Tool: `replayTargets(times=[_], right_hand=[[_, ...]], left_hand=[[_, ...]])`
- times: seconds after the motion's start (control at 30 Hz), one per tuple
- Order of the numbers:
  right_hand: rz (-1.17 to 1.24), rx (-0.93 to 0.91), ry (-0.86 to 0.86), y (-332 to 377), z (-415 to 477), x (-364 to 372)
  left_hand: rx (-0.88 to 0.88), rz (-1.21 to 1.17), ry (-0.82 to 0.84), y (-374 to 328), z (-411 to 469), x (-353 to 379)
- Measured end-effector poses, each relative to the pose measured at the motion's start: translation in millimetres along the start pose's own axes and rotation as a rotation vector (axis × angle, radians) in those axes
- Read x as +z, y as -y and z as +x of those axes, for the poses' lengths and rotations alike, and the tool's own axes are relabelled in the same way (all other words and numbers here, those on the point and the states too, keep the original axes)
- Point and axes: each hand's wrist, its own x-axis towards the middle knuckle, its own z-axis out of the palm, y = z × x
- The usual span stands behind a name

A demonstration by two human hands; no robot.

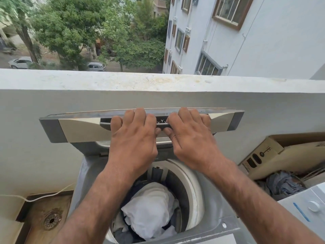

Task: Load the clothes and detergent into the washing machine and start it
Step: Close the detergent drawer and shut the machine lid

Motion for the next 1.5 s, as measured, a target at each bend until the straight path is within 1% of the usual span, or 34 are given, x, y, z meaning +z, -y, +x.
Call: replayTargets(times=[0.37, 0.53, 0.67, 0.73, 0.83, 0.93, 1.17, 1.33, 1.5], right_hand=[[-0.011, -0.021, 0.016, 22, -79, -3], [0.023, -0.03, 0.003, 28, -119, 4], [0.041, -0.036, 0.053, 32, -149, 12], [0.044, -0.04, 0.082, 34, -161, 16], [0.035, -0.044, 0.152, 35, -179, 24], [0.037, -0.033, 0.228, 32, -195, 33], [0.083, -0.004, 0.334, 31, -207, 54], [0.15, 0.039, 0.522, 29, -206, 65], [0.154, 0.056, 0.633, 28, -203, 76]], left_hand=[[-0.049, -0.01, 0.056, -25, -78, -17], [-0.073, -0.079, 0.068, -38, -120, -14], [-0.078, -0.138, 0.116, -46, -153, -4], [-0.078, -0.147, 0.116, -47, -167, 3], [-0.072, -0.161, 0.12, -51, -183, 11], [-0.062, -0.179, 0.158, -55, -198, 20], [-0.085, -0.195, 0.23, -53, -215, 43], [-0.107, -0.201, 0.351, -49, -219, 54], [-0.136, -0.261, 0.616, -45, -219, 58]])
